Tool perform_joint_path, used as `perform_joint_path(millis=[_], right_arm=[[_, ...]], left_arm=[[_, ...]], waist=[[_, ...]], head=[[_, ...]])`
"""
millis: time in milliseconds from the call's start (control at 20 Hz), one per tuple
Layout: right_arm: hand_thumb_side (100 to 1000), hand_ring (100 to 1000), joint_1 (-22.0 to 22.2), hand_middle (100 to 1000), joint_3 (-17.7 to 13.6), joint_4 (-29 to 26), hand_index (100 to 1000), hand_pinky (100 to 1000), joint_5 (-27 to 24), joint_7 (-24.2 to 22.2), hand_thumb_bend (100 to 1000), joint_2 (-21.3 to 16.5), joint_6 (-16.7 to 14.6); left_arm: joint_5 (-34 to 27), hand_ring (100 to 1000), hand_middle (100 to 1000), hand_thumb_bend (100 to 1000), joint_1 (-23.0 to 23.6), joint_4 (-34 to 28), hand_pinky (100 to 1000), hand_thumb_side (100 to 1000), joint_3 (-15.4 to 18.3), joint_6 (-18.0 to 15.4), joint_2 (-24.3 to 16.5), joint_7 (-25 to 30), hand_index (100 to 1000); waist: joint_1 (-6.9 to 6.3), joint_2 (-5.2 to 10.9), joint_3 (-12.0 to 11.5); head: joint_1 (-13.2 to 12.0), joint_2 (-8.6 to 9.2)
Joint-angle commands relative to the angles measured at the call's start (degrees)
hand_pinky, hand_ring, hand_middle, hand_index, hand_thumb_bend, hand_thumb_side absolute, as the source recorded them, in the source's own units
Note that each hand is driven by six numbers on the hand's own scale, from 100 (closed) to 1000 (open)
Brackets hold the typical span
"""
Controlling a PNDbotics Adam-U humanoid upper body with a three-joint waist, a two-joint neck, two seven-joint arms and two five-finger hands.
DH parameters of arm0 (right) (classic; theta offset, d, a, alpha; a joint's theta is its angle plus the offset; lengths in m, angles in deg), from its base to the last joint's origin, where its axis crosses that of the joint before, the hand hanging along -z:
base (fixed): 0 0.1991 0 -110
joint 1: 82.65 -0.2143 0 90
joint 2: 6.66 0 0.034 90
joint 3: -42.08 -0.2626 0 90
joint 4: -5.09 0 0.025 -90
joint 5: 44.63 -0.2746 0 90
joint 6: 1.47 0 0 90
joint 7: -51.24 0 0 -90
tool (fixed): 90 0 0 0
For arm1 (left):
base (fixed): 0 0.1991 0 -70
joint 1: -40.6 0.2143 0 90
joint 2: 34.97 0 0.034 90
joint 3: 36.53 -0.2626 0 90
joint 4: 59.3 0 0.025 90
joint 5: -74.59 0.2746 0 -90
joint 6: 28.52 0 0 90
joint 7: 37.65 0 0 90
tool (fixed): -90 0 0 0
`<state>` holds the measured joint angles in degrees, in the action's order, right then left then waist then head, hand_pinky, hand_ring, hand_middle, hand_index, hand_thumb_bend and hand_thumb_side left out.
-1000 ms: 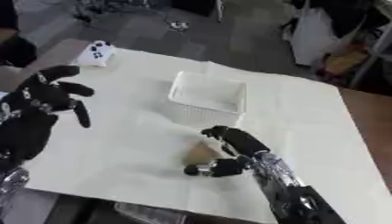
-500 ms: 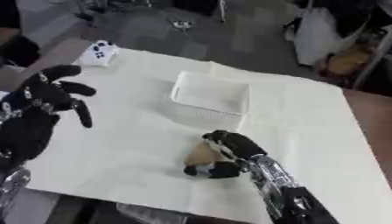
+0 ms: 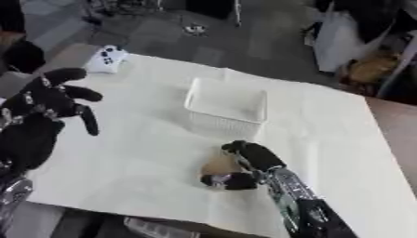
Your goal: Pick up objects on the table and place them in the box.
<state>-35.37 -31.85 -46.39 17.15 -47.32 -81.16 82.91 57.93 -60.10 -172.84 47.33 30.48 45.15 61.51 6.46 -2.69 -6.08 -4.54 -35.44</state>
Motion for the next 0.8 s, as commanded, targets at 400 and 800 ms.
perform_joint_path(millis=[400, 800], right_arm=[[792, 115, 0.26, 287, -1.06, 1.94, 542, 100, 3.36, 3.77, 614, -0.74, -0.29], [768, 100, 1.6, 100, -1.21, 1.25, 306, 100, 0.92, 10.89, 510, -1.95, -3.85]], left_arm=[[-0.11, 769, 862, 968, -0.3, -1.06, 395, 702, 0.07, -0.08, -0.58, 0.12, 745], [-0.01, 769, 862, 964, -0.22, -1.06, 394, 702, 0.13, -0.1, -0.66, 0.02, 745]], waist=[[-0.44, 0.37, 0.26], [-0.45, 0.43, 0.33]], head=[[0.27, 0.69], [0.16, 0.65]])
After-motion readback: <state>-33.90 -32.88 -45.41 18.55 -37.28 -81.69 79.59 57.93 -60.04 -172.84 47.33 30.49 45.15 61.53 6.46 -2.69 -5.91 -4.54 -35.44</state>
